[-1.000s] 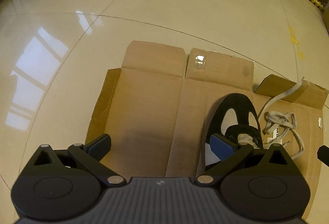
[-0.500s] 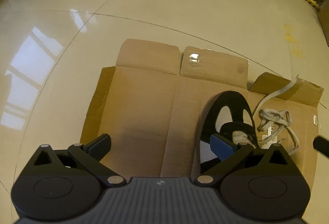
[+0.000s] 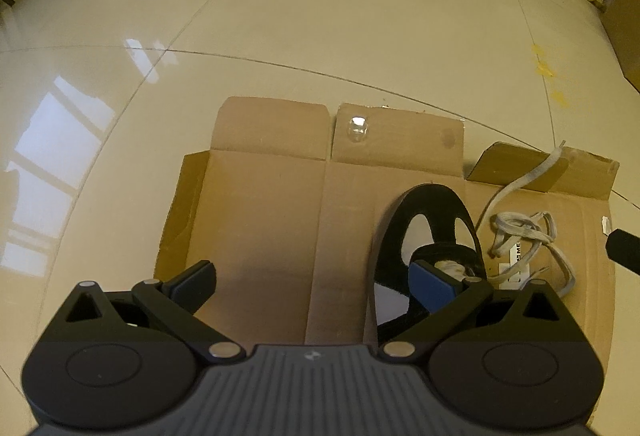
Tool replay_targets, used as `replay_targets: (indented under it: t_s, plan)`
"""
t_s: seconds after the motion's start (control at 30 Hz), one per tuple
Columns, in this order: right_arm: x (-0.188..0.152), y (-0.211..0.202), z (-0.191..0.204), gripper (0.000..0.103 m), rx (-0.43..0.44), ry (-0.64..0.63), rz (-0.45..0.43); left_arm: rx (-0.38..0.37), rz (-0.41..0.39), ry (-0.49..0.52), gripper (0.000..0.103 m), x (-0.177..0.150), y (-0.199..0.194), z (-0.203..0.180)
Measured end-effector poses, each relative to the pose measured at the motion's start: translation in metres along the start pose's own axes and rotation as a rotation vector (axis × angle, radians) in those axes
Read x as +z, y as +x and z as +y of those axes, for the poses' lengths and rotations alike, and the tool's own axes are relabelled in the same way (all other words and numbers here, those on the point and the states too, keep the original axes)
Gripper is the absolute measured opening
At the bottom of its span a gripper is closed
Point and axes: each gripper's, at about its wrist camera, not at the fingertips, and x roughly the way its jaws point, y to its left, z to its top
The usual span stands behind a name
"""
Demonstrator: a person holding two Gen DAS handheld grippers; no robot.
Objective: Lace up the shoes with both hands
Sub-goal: 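Move both tools toward the black sneaker and white shoelace on the cardboard, then grasp the white shoelace tip with the right gripper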
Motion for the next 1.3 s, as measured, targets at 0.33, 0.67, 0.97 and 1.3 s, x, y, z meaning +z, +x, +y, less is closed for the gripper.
replay_targets:
  t_s: [0.33,0.67,0.97,1.3]
  plan:
    - [0.005,0.014,-0.002,0.094,-0.011,0.010,0.004,-0.020,0.006,0.008,0.102,0.000,0.005,-0.001]
    - [0.011,0.032,0.000,0.090,0.001,0.020,0.009,-0.025,0.024,0.013,0.102,-0.001,0.018,-0.006]
    - [0.011,0.054,0.002,0.087,-0.041,0.015,0.043,-0.035,0.029,0.022,0.102,-0.001,0.026,-0.007]
    - [0.019,0.077,-0.001,0.085,-0.043,0.026,0.056,-0.068,0.050,-0.007,0.102,0.006,0.039,-0.007]
